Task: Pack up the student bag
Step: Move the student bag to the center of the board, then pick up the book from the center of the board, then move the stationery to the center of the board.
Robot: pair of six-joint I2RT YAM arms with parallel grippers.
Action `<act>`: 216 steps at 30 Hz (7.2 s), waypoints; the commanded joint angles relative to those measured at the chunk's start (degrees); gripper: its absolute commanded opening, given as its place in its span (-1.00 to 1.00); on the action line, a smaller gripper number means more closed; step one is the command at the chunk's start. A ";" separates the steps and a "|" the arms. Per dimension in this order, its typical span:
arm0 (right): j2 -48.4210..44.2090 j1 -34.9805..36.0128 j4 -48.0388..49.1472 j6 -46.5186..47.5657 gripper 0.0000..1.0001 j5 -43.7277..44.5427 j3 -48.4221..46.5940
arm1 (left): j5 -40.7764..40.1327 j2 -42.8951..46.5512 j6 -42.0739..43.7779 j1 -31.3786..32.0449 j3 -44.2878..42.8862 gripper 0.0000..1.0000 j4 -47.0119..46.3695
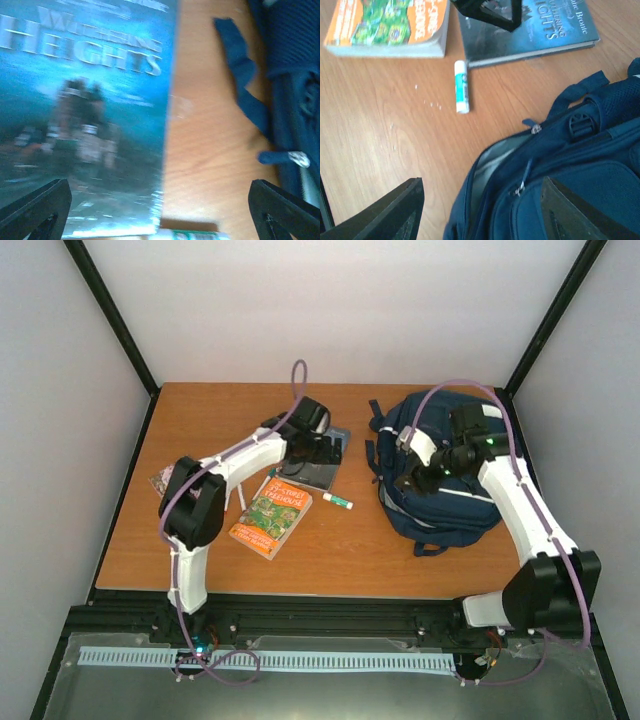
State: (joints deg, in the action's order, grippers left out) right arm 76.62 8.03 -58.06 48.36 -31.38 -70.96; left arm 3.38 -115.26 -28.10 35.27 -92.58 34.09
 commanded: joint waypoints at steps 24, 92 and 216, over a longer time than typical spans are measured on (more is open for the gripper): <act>36.95 8.97 25.17 -52.25 0.11 -6.02 -13.66 | 24.94 -17.44 4.08 -22.46 -22.45 0.57 10.74; 59.65 12.79 22.56 -53.72 0.13 -17.16 -27.20 | 48.52 -3.42 -11.19 -17.95 3.52 0.22 -9.00; 29.65 19.43 14.98 7.15 -0.63 2.27 -3.79 | 0.61 42.66 9.05 -8.72 7.20 -0.98 18.57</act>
State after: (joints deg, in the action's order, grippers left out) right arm 111.98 23.99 -41.69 40.77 -23.94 -79.61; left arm 5.72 -75.16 -19.29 26.98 -78.81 57.14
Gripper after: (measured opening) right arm 0.193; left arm 0.224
